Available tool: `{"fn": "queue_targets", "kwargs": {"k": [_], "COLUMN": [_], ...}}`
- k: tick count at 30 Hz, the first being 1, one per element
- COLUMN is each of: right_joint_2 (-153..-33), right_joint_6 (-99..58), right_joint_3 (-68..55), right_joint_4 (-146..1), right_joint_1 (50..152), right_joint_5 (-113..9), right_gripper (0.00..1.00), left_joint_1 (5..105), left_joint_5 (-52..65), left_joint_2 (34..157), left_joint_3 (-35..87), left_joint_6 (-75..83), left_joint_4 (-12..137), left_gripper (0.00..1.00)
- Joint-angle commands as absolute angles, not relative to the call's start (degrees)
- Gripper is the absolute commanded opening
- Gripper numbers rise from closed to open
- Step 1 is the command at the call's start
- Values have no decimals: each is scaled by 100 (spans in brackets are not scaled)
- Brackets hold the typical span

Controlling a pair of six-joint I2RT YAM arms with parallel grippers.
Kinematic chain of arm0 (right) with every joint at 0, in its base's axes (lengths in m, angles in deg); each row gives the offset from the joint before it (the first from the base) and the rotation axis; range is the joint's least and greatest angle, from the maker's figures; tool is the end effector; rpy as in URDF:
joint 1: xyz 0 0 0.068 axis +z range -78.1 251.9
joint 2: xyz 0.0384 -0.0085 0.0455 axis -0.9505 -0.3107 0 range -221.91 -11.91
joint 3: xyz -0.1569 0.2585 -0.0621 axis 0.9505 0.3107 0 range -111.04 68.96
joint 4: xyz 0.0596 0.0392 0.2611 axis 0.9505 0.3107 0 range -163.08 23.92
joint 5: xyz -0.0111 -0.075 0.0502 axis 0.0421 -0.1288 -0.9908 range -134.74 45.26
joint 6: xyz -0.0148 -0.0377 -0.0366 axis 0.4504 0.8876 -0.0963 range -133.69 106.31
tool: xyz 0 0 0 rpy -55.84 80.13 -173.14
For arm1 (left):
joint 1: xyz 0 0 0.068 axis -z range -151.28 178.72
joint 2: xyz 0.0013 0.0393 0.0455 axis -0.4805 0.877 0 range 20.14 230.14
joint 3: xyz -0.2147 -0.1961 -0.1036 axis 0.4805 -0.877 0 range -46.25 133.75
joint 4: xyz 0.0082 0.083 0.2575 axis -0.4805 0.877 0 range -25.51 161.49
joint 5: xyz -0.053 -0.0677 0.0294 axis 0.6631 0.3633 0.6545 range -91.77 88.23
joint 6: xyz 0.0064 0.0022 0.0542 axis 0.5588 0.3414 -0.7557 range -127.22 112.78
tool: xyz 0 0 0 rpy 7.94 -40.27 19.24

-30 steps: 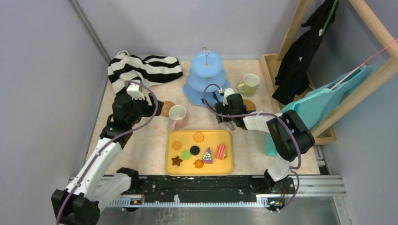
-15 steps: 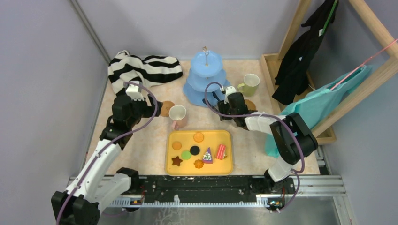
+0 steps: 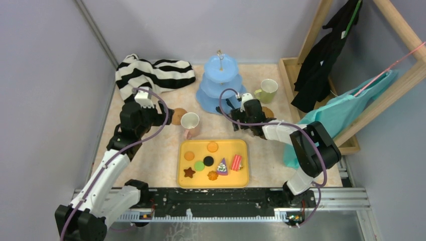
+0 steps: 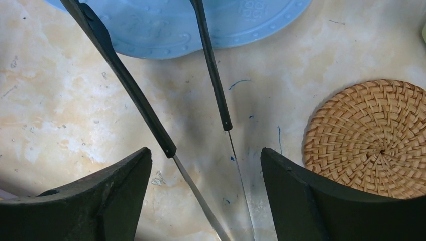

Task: Serve the afternoon tea
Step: Pick up the clamp from the desert table.

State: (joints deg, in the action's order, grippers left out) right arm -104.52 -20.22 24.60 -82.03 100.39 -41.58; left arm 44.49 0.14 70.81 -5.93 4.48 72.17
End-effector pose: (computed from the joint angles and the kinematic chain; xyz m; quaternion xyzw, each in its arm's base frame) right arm 0.2942 0.1574 0.1939 -0.1605 0.8891 0.1050 0.4156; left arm 0.1881 -0.0545 0.3253 0.0385 0.8082 -0.1526 0.5675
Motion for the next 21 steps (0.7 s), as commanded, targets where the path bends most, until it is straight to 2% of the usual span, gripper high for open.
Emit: {"fn": "queue_targets", "kwargs": {"k": [1, 9, 21], "right_joint_2": [-10401, -10860, -10841], "right_joint_6": [-1965, -1918, -1936], "right_joint_3": [2263, 2161, 2430], "right_joint_4": [-8240, -8215, -8642], "right_joint_1": [10082, 10082, 10082], "right_joint_5": [-4151, -4255, -4368], "right_gripper": [81, 79, 53], "left_joint_1": [4489, 4489, 4483], "left_joint_5": [-34, 9, -18], "left_joint_2": [6974, 7005, 7009], "left_joint_3": [-647, -641, -643], "left_joint_6": [340, 324, 316], "left_joint_4": [7090, 7083, 7077], "left_gripper": [84, 84, 85]}}
